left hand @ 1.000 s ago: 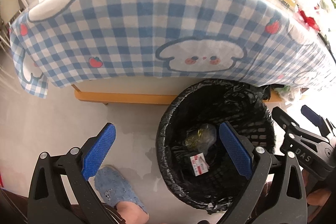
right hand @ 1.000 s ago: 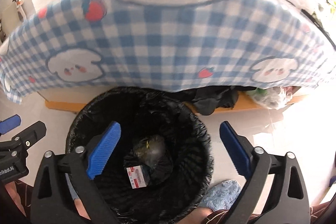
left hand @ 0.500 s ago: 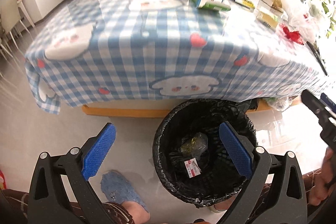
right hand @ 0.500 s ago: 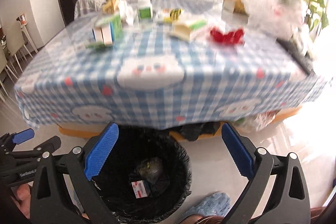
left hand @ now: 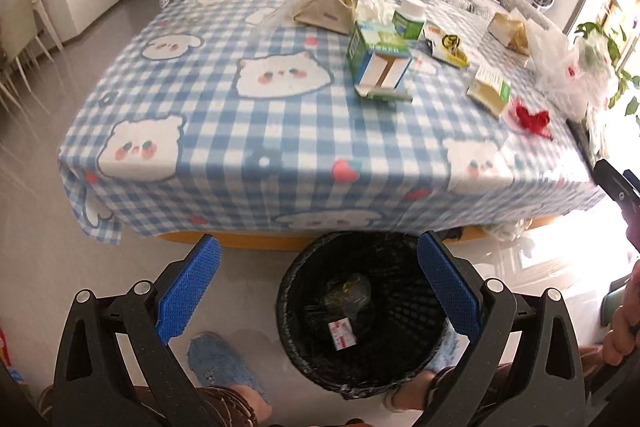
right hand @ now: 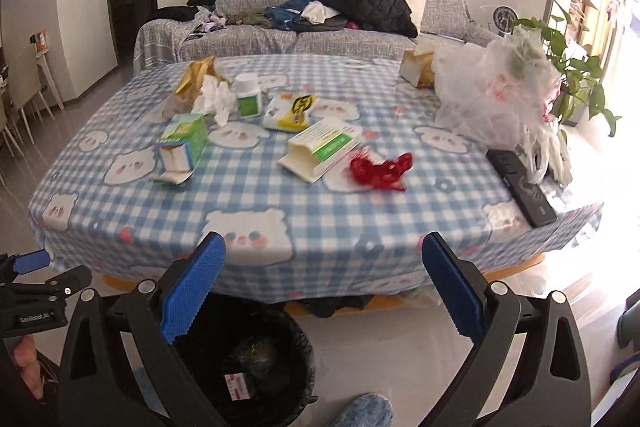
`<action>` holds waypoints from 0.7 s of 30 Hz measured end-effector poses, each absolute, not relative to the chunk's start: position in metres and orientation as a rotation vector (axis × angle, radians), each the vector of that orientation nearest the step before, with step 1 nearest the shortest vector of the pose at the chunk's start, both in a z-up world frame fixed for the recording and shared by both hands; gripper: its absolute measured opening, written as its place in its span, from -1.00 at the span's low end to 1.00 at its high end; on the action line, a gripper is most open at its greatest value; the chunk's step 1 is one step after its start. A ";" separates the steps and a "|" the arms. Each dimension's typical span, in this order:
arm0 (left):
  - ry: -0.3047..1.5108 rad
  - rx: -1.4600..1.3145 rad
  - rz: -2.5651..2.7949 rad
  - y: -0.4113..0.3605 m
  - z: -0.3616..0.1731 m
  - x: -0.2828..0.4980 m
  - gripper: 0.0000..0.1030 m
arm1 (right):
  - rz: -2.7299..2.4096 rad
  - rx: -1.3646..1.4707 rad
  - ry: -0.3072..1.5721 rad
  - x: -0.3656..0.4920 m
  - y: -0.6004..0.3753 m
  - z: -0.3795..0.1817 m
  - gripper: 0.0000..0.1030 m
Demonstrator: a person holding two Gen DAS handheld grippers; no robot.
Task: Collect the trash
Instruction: 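Raise both tools back over the table toward the remaining trash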
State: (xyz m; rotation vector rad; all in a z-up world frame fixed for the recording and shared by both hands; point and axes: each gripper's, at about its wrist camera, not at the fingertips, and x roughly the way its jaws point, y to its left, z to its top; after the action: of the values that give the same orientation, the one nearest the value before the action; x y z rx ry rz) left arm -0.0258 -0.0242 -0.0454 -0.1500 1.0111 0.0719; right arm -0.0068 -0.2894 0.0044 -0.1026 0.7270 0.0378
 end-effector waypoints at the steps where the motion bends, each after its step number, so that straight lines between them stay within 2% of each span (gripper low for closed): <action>1: 0.999 -0.137 0.079 -0.027 -0.041 -0.022 0.87 | 0.031 -0.107 0.728 -0.001 -0.293 0.006 0.84; 10: 0.998 -0.132 0.063 -0.038 -0.023 0.024 0.87 | 0.011 -0.107 0.733 0.042 -0.317 0.008 0.84; 21: 0.999 -0.054 0.078 -0.060 -0.022 0.098 0.87 | -0.016 -0.048 0.786 0.089 -0.344 -0.023 0.84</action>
State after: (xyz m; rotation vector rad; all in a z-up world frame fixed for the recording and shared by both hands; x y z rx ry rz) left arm 0.0983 -0.0596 -0.0217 -0.0543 0.9988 0.0785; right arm 0.0890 -0.3436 -0.0231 -0.0478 0.7865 -0.0161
